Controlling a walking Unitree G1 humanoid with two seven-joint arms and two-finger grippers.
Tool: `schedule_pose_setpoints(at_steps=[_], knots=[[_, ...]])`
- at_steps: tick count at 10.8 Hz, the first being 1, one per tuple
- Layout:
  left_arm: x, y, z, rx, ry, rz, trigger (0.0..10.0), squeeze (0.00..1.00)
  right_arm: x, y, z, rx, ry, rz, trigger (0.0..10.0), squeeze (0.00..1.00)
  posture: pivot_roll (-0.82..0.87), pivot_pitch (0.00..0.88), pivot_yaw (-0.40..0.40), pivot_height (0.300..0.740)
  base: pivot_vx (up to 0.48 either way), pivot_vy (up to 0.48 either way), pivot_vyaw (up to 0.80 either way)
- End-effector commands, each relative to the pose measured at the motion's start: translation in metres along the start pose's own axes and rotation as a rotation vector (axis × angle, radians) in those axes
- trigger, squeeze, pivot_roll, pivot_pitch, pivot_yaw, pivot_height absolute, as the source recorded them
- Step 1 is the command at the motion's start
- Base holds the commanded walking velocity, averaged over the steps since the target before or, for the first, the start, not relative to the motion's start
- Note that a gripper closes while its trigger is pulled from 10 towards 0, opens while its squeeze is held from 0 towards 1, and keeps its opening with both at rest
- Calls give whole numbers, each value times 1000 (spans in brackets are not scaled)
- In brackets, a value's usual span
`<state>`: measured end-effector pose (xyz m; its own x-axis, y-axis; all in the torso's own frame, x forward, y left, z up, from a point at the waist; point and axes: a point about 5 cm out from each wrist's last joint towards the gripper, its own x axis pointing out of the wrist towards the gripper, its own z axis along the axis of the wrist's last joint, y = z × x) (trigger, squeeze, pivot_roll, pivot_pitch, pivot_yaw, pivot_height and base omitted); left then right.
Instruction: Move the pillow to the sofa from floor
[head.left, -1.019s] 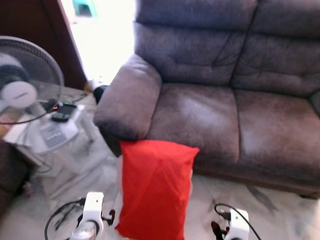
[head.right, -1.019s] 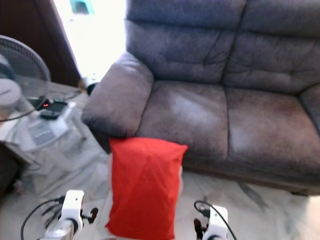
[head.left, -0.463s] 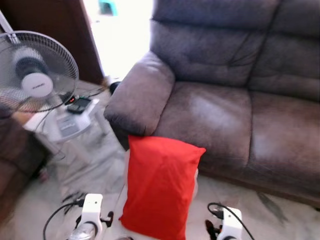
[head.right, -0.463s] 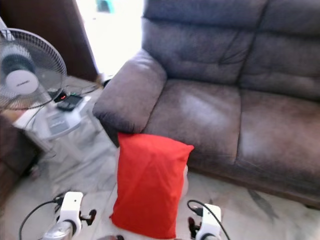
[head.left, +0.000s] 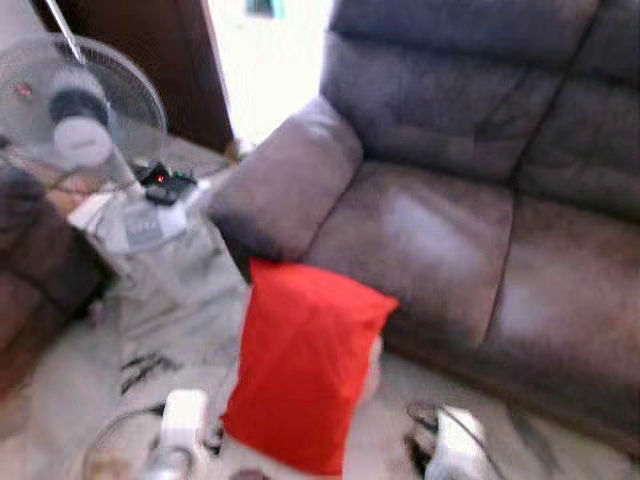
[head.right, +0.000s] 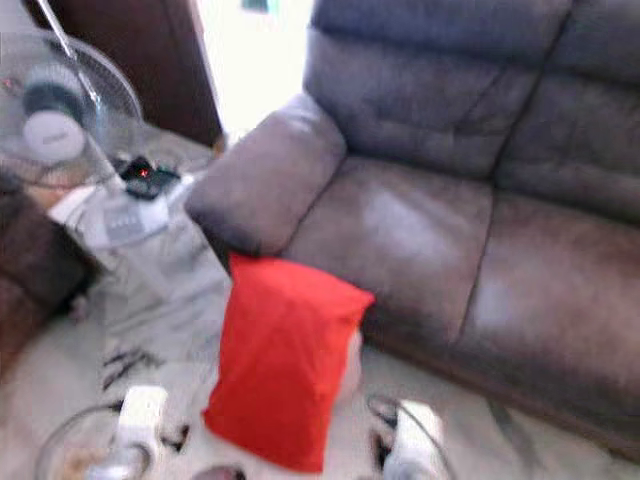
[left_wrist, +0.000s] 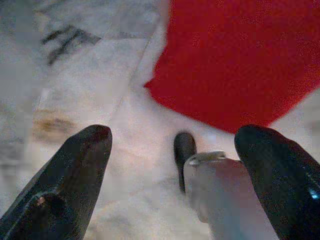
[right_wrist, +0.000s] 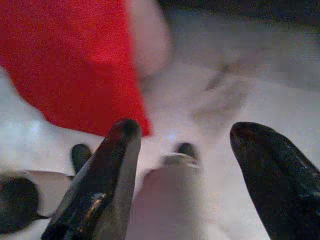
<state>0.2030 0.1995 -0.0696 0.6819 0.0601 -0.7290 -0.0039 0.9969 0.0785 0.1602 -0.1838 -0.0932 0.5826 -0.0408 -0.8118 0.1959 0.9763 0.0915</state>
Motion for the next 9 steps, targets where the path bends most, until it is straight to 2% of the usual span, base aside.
schedule_pose_setpoints(at_steps=[1, 2, 3, 7, 9], knots=[[-2, 9, -4, 3, 21, 26, 10000, 0, 1, 6, 0, 9, 3, 14, 10000, 0, 6, 109, -9, 740, 0, 0, 0], [-2, 10, -4, -11, 14, 29, 10000, 0, 1, 7, 1, 12, 2, 14, 10000, 0, 6, 107, -9, 740, 0, 0, 0], [-2, 11, -4, -15, 12, 29, 10000, 0, 1, 5, 3, -23, -6, 9, 10000, 0, 8, 108, -10, 740, 0, 0, 0], [-2, 9, -6, -26, 23, 23, 10000, 0, 0, -3, 3, -27, -6, 1, 10000, 0, 5, 108, -12, 740, 0, 0, 800], [-2, 9, -6, -27, 29, 21, 10000, 0, 0, -2, 1, 0, -4, -5, 10000, 0, 6, 107, -11, 740, 0, 0, 222]])
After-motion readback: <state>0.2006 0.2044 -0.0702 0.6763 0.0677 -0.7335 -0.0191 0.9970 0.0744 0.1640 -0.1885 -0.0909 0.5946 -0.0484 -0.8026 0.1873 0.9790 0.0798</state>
